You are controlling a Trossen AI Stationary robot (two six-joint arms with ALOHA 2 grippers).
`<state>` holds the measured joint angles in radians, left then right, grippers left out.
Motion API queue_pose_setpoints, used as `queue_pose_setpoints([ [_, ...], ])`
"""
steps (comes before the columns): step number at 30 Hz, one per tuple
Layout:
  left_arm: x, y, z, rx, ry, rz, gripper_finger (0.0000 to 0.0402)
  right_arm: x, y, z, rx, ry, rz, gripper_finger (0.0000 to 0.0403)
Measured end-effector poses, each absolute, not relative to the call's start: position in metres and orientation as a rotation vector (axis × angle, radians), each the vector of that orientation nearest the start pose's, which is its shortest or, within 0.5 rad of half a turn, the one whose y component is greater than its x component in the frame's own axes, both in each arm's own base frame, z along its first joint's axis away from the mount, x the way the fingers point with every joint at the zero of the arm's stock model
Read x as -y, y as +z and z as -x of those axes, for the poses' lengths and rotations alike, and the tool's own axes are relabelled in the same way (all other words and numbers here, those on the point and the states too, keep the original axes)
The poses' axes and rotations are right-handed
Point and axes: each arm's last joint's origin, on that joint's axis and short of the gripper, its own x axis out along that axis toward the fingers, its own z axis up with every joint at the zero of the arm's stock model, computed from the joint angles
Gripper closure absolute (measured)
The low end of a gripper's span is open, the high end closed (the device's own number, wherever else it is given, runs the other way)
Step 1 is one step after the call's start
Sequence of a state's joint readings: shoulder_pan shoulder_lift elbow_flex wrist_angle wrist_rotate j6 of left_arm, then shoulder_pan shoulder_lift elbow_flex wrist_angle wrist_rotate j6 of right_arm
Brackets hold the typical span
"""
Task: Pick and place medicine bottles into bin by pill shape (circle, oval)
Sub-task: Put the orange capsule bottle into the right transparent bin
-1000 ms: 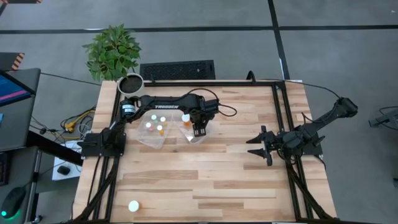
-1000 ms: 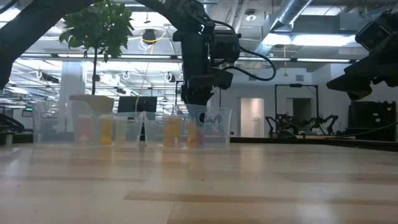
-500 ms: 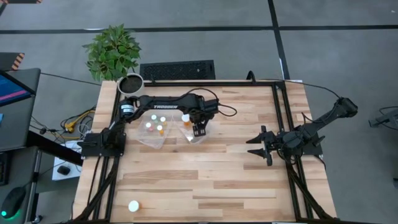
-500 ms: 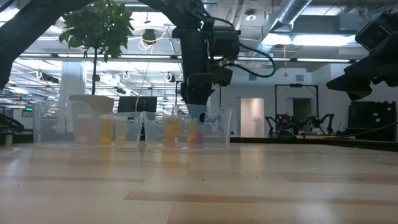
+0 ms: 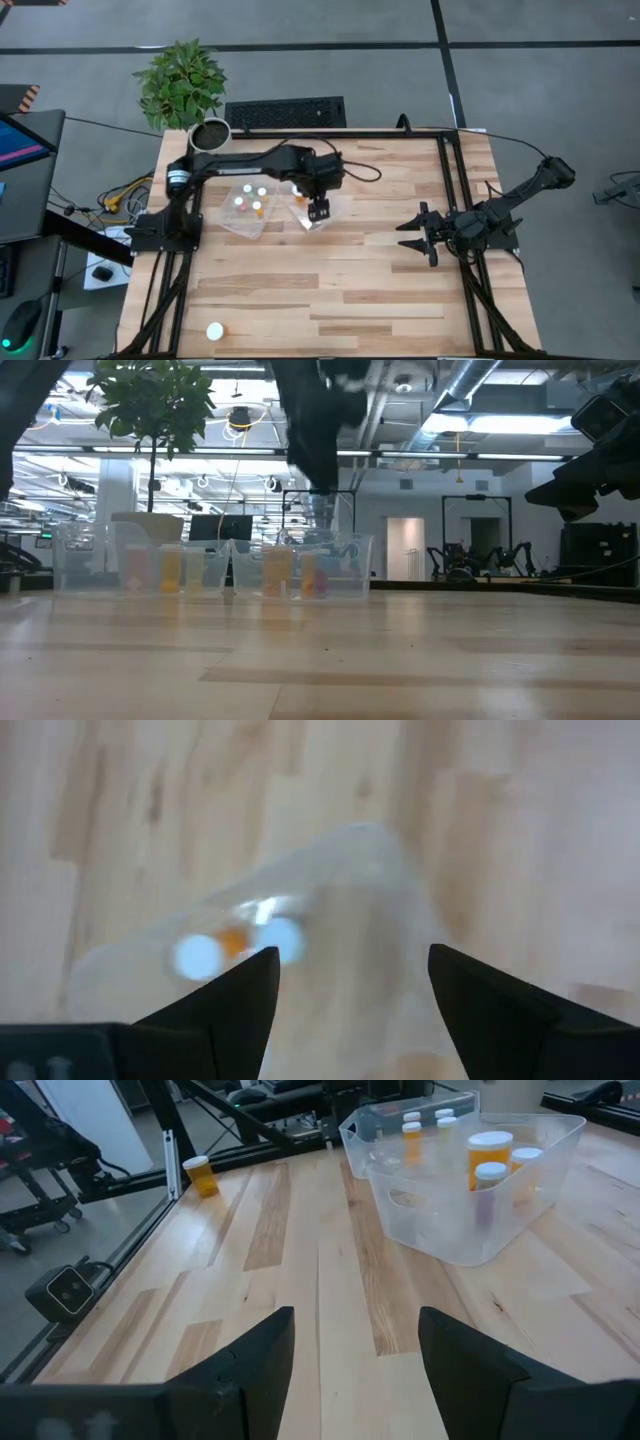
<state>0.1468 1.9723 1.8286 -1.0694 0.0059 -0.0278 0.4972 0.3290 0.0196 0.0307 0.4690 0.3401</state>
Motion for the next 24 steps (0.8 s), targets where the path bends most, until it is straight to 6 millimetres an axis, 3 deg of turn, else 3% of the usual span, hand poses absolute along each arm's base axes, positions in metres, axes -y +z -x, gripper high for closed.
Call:
queue_pose_setpoints([
  [6, 0.01, 0.307, -0.386, -1.213, 0.056, 0.141, 0.0152, -0.042, 0.146, -0.104, -0.248, -0.015, -0.209, 0.0177],
  [15, 0.139, 0.3, -0.36, -1.251, -0.003, 0.172, 0.0152, -0.042, 0.146, -0.104, -0.248, -0.017, -0.208, 0.0177],
  [24, 0.223, 0.295, -0.311, -1.251, 0.185, 0.348, 0.0152, -0.042, 0.146, -0.104, -0.248, -0.017, -0.209, 0.0177],
])
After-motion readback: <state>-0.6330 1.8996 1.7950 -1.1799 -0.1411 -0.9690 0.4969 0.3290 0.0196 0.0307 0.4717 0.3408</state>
